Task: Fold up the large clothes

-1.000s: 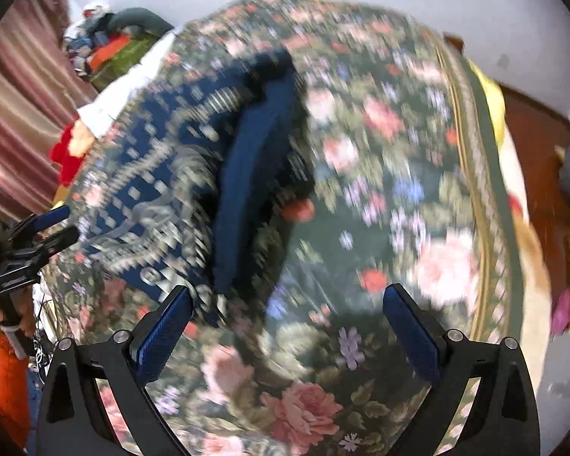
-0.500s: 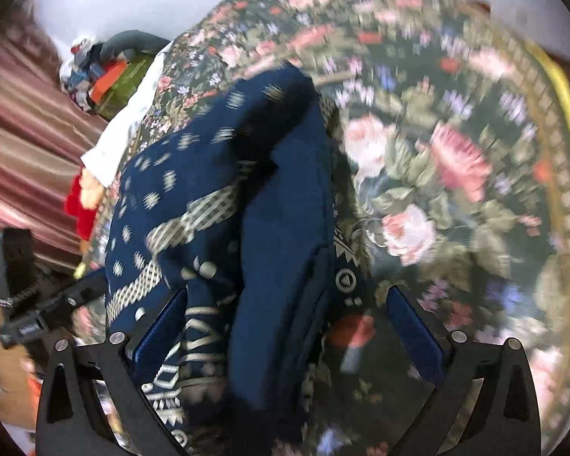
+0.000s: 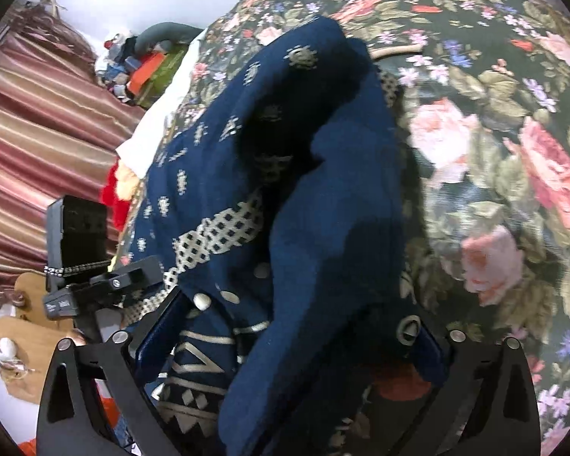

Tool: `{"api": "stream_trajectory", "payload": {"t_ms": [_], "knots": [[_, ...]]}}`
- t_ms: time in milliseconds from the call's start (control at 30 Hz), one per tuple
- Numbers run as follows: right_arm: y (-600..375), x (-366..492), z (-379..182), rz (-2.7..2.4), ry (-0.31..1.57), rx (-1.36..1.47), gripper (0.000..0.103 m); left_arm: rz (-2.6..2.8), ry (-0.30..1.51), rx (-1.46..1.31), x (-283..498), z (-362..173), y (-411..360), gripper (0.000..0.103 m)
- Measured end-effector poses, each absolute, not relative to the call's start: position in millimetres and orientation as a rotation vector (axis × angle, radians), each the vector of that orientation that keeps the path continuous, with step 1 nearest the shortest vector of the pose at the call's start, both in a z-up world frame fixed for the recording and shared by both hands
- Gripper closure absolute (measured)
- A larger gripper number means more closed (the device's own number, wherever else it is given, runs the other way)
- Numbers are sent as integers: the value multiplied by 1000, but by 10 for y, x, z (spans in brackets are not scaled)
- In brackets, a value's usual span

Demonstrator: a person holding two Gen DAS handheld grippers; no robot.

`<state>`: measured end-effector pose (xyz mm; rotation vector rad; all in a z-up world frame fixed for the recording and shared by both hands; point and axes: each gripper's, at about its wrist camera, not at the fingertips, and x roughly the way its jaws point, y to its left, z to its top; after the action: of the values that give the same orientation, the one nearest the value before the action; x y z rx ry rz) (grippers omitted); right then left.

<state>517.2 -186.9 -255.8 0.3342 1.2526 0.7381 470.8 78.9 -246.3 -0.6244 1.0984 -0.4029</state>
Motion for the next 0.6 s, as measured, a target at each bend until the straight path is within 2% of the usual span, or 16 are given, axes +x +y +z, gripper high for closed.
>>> {"api": "stream_trajectory", "payload": {"t_ms": [133,267,367,600], "knots": [[-1764,5155,-2580,790,1265,375,39,-377,1050,-574,4595,-2324,820,23],[-1718,5063,-2465,775,1217,347,56,-394,1025,-540,4492,-2179,846,38],[-1676,4960,-2296,770,1169,305,62,-405,1002,-505,4424,-2030,833,42],[-1750,4730,-1820,781,1098,292,63,-419,911,-434,4247,-1504,778,44]]}}
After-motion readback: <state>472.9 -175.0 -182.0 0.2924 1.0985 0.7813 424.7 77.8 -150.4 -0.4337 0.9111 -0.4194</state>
